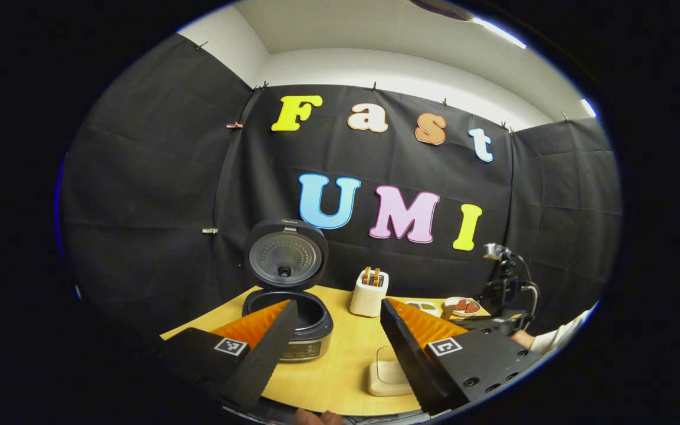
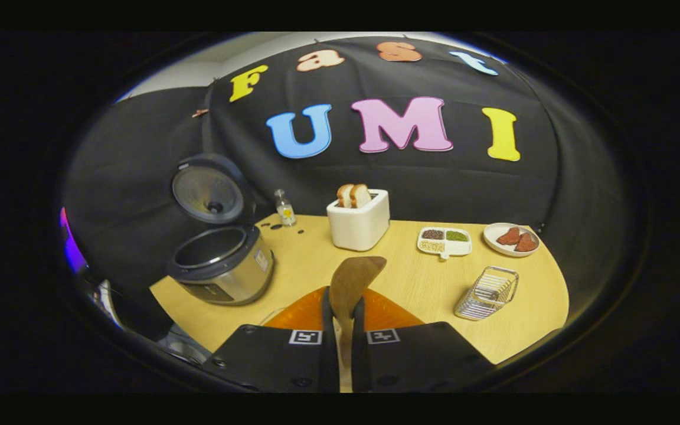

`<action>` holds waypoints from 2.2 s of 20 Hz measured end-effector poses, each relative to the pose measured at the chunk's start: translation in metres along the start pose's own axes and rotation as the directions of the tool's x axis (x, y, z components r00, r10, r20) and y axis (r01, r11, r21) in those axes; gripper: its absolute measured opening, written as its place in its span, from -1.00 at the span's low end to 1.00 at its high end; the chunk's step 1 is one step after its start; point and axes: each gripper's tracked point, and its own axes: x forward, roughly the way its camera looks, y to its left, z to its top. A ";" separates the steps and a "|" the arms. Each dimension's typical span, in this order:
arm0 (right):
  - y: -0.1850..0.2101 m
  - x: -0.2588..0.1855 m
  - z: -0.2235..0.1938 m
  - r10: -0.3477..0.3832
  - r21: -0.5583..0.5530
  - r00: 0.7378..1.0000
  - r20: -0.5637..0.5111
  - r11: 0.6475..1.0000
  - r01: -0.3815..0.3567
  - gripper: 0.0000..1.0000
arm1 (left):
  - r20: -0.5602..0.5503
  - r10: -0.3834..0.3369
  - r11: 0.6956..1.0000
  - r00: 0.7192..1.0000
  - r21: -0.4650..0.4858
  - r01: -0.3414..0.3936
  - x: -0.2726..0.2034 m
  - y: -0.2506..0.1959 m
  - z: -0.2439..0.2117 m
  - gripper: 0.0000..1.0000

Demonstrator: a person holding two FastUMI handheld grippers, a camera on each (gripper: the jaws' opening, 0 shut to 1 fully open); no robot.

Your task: Close the left gripper, press the button to open the rice cooker; take a wooden spoon from the chopstick holder with the right hand, scoop a spoonful of rice and pour it into the rice cooker, then put the wooden spoon back into the chopstick holder.

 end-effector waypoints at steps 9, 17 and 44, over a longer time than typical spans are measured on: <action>0.021 0.021 -0.028 -0.016 0.014 0.998 -0.058 1.000 0.017 -0.84 | -0.001 0.022 0.999 1.000 -0.030 -0.022 -0.003 0.019 -0.003 0.91; 0.013 0.024 -0.035 0.022 0.436 0.994 -0.111 0.899 0.029 -0.74 | -0.016 0.022 0.999 1.000 -0.041 -0.022 0.000 0.019 -0.007 0.91; 0.118 0.038 0.180 0.218 0.818 0.955 0.203 0.498 -0.287 -0.85 | 0.044 0.091 0.994 0.995 -0.057 -0.088 -0.018 0.059 0.016 0.91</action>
